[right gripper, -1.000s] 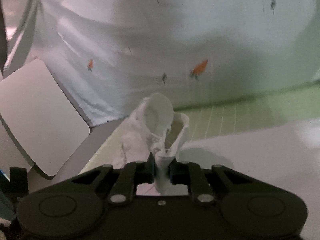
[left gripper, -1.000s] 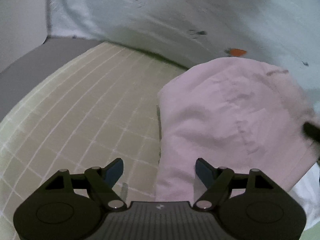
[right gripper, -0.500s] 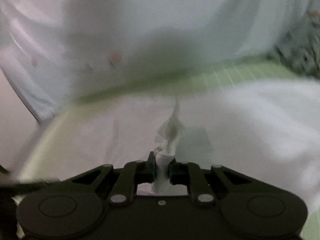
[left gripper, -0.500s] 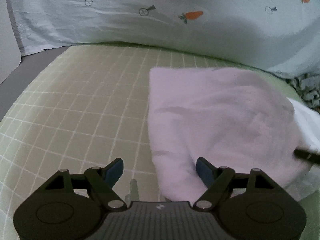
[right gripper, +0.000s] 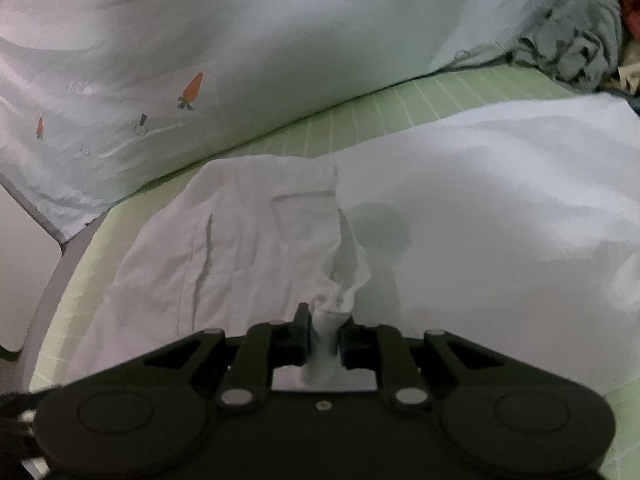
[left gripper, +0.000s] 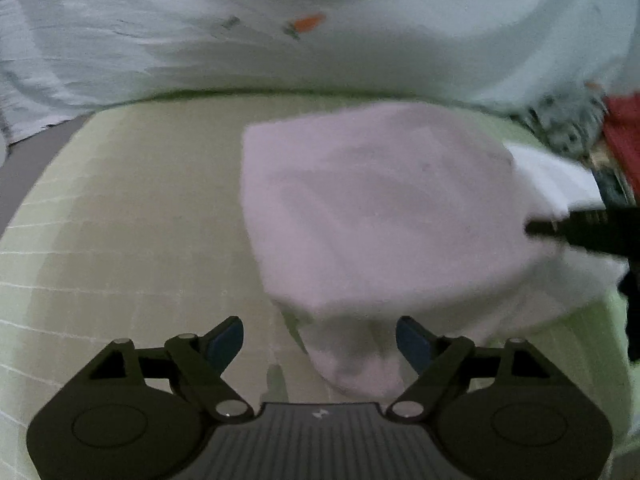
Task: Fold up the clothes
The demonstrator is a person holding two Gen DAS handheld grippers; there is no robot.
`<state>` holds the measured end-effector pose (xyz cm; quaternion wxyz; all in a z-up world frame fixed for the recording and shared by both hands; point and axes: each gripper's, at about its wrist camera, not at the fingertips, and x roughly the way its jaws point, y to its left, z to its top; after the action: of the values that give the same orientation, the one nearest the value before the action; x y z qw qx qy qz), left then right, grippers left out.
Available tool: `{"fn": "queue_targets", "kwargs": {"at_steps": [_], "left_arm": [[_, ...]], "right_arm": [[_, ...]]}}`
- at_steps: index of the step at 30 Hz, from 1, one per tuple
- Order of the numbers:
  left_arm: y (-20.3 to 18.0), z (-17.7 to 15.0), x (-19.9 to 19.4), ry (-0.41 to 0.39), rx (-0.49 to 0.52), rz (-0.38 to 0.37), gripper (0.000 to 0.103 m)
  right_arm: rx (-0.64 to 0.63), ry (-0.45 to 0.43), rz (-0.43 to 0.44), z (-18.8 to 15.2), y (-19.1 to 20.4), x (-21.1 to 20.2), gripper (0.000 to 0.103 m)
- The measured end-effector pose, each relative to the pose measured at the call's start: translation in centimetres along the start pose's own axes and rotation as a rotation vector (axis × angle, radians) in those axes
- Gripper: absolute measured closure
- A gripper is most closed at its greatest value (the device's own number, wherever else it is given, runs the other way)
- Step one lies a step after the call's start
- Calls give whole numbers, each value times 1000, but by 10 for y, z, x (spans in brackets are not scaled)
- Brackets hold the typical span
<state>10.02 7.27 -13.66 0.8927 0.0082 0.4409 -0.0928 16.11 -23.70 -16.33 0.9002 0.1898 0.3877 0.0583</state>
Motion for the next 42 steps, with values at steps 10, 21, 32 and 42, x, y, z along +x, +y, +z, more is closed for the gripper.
{"fn": "queue_targets", "kwargs": {"at_steps": [10, 21, 32, 42], "left_arm": [[-46, 1, 41, -62, 95, 260, 18], [-5, -21, 4, -144, -154, 403, 17], [61, -51, -16, -113, -655, 84, 17], [51, -23, -32, -53, -287, 116, 17]], "right_arm": [[-77, 5, 36, 4, 3, -5, 89], [-235, -54, -48, 12, 5, -19, 90], [-214, 54, -109, -18, -9, -1, 82], [-119, 0, -188, -20, -38, -36, 20]]}}
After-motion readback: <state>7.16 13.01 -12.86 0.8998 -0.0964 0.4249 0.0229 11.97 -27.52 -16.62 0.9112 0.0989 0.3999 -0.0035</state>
